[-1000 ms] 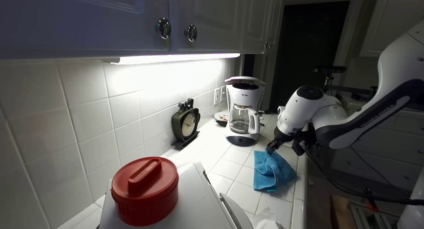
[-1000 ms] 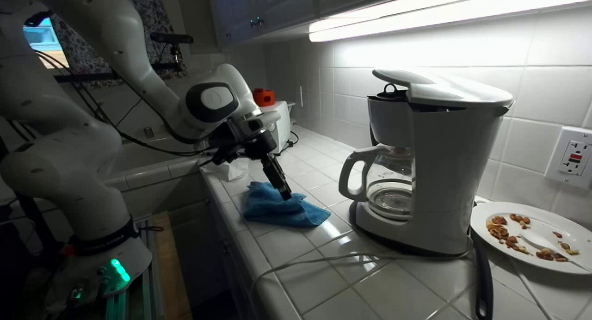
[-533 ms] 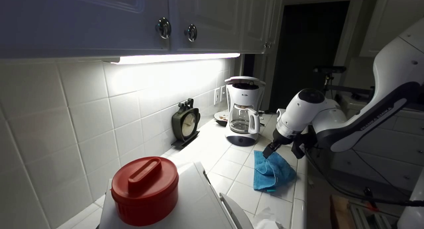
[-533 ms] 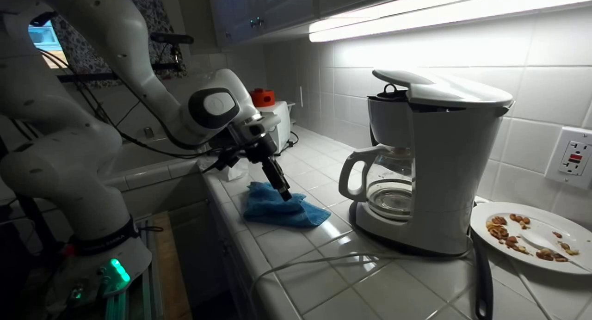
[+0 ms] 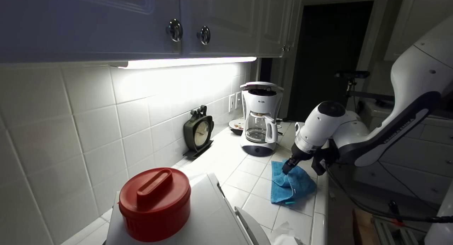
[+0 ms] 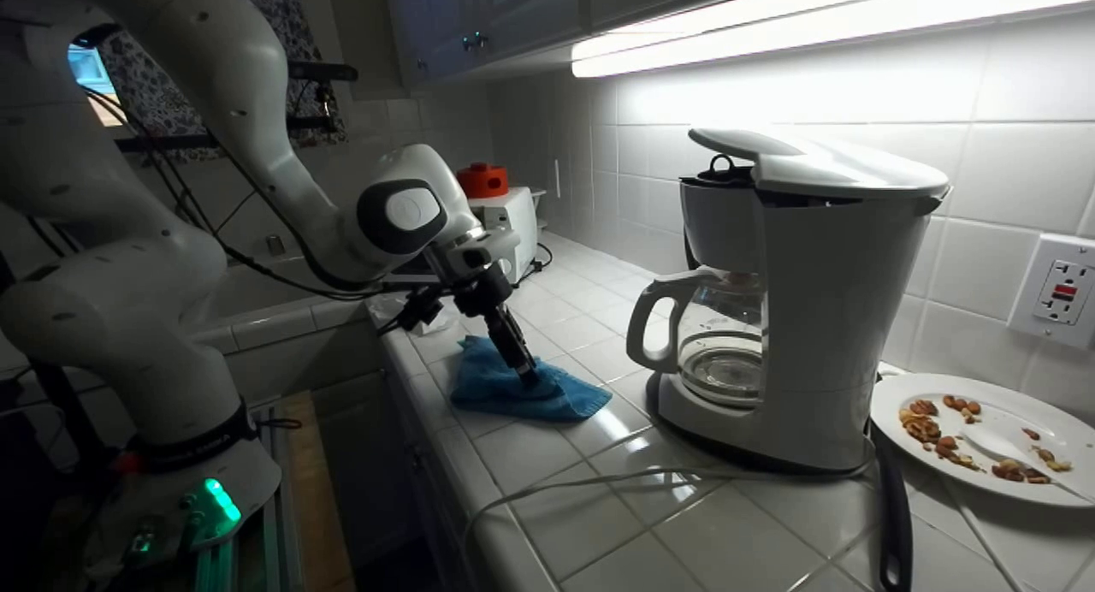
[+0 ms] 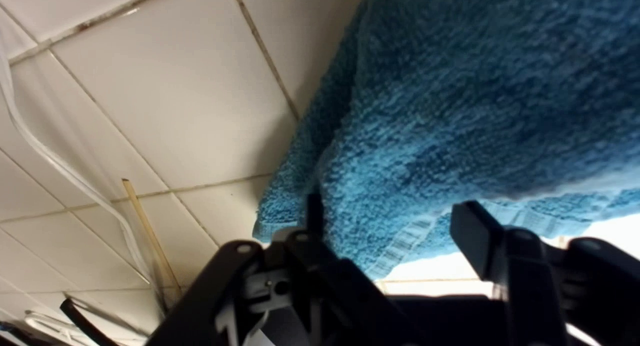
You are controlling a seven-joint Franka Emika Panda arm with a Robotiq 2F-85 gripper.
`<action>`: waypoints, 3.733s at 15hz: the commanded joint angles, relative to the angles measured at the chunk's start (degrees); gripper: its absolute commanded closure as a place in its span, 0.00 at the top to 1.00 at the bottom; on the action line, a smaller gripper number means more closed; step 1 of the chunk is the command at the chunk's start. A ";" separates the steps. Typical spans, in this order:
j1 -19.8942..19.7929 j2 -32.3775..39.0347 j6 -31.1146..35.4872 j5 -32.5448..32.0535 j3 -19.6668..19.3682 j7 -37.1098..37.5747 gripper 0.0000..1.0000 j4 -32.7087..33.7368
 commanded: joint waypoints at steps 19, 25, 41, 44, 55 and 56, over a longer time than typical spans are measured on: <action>15.18 -12.37 -17.56 35.92 0.38 -16.63 0.29 -0.80; 14.36 -17.30 -25.97 39.60 2.38 -18.13 0.23 0.13; 6.00 -6.81 -8.67 32.53 5.32 -16.80 0.75 -0.06; 5.26 -4.01 -7.19 30.41 5.32 -16.24 0.58 -0.05; 5.97 -6.67 -8.24 26.06 4.59 -15.03 0.00 0.20; 6.62 -7.27 -8.74 27.70 4.36 -15.78 0.04 0.20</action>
